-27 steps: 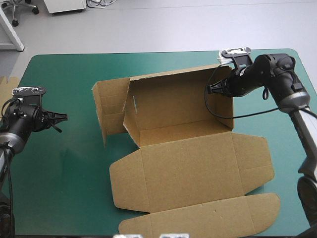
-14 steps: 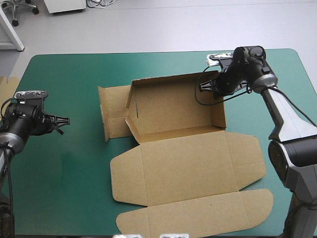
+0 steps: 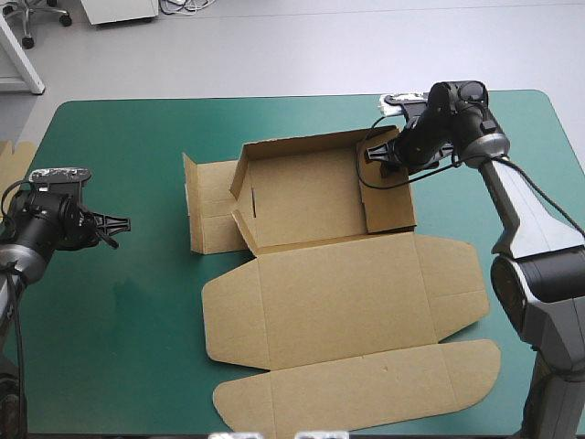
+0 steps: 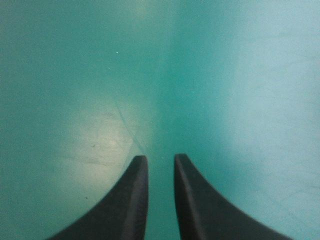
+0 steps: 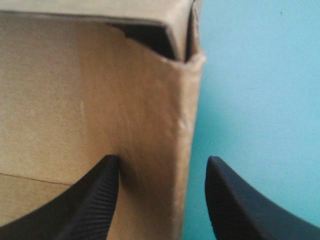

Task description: Fold the box

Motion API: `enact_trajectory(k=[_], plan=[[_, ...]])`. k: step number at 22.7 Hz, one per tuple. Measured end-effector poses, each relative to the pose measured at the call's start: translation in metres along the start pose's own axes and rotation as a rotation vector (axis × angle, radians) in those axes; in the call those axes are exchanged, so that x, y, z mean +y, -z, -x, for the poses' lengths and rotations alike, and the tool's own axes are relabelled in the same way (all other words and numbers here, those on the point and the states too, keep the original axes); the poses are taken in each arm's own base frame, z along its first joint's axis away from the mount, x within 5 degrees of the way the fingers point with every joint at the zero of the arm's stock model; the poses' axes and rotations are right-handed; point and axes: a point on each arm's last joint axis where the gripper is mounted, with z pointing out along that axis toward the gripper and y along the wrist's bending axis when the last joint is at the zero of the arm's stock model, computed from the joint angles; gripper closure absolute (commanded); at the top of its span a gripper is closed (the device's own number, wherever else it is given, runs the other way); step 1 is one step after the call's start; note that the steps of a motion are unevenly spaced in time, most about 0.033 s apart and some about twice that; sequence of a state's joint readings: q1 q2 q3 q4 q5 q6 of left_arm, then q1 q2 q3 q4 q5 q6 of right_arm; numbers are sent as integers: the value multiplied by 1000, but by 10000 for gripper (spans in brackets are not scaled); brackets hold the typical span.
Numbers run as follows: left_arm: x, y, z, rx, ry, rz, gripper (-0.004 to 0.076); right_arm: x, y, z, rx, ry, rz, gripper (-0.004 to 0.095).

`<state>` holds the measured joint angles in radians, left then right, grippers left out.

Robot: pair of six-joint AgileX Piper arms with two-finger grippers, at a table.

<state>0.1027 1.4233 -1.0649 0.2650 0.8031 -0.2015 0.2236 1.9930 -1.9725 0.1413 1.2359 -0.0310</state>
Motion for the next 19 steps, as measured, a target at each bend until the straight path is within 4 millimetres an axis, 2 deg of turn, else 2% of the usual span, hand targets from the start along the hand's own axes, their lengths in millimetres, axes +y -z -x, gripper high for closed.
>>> enact_trajectory(k=[8, 12, 13, 15, 18, 19], plan=[[0, 0, -1, 14, -3, -2, 589, 2, 27, 7, -77, 12, -12, 368], [-1, 0, -2, 22, 4, -7, 589, 6, 69, 2, -161, 26, -33, 368], [-1, 0, -2, 25, 5, -9, 589, 9, 88, -2, -202, 32, -32, 368], [-1, 0, -3, 28, 6, -9, 589, 13, 115, -8, -258, 37, -27, 368], [-1, 0, -3, 36, 7, -9, 589, 17, 146, -21, -318, 44, -26, 372], [-1, 0, -4, 40, 7, -8, 589, 17, 149, -25, -316, 44, -24, 396]])
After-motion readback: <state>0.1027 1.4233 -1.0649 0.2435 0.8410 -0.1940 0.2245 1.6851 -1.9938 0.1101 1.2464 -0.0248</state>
